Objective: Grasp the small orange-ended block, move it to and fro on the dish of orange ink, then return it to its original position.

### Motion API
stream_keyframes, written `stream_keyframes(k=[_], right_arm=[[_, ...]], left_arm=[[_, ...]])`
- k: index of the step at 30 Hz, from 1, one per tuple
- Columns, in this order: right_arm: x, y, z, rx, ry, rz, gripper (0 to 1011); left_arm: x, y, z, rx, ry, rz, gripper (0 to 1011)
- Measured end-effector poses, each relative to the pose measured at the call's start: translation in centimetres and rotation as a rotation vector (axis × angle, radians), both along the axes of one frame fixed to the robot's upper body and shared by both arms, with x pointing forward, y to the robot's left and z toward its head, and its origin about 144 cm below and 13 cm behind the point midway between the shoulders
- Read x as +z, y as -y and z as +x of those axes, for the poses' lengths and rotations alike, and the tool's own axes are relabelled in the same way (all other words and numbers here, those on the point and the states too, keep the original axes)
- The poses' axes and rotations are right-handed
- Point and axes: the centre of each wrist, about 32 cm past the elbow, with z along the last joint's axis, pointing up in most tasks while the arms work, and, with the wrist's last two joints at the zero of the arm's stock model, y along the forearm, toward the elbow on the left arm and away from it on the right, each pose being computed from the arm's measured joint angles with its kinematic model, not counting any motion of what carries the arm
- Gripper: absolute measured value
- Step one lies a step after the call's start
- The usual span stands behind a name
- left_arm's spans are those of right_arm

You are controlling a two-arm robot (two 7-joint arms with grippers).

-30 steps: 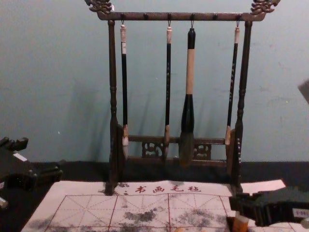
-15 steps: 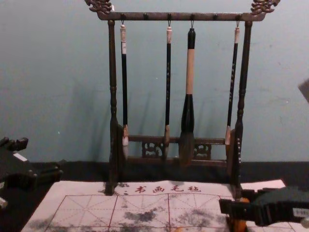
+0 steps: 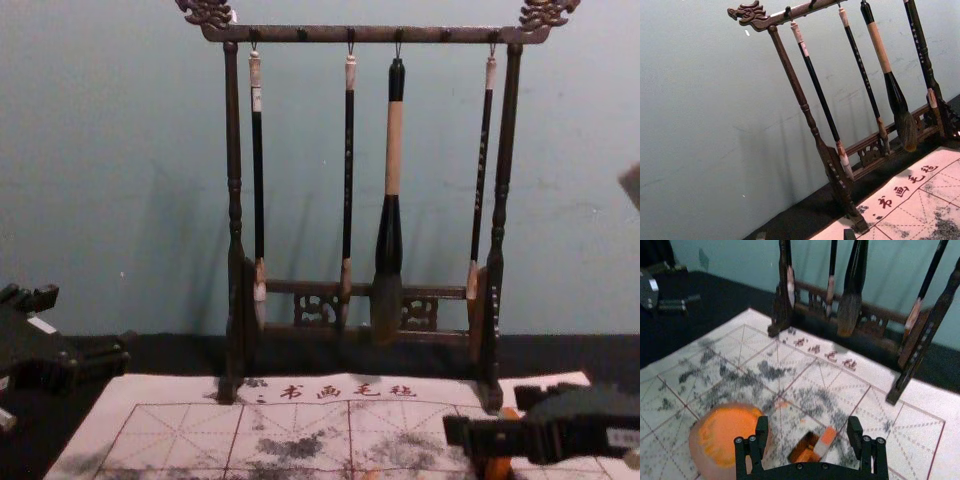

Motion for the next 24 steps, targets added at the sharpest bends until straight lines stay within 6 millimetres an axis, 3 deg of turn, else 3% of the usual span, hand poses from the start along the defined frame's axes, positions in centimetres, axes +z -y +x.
stream_keyframes(k=[11, 16, 24], right_arm=[[0.4, 0.3, -1.1, -0.125, 0.287, 0.052, 1004], [-1.6, 0.6, -1.2, -0.213, 0.400, 0.006, 1004], [-5.2, 1.2, -1.3, -0.266, 0.416, -0.056, 1004]], left_arm=[[0.0, 0.0, 0.0, 0.000, 0.000, 0.000, 1001], [0.0, 0.0, 0.0, 0.000, 0.000, 0.000, 1001], [0.0, 0.0, 0.0, 0.000, 0.000, 0.000, 1001]])
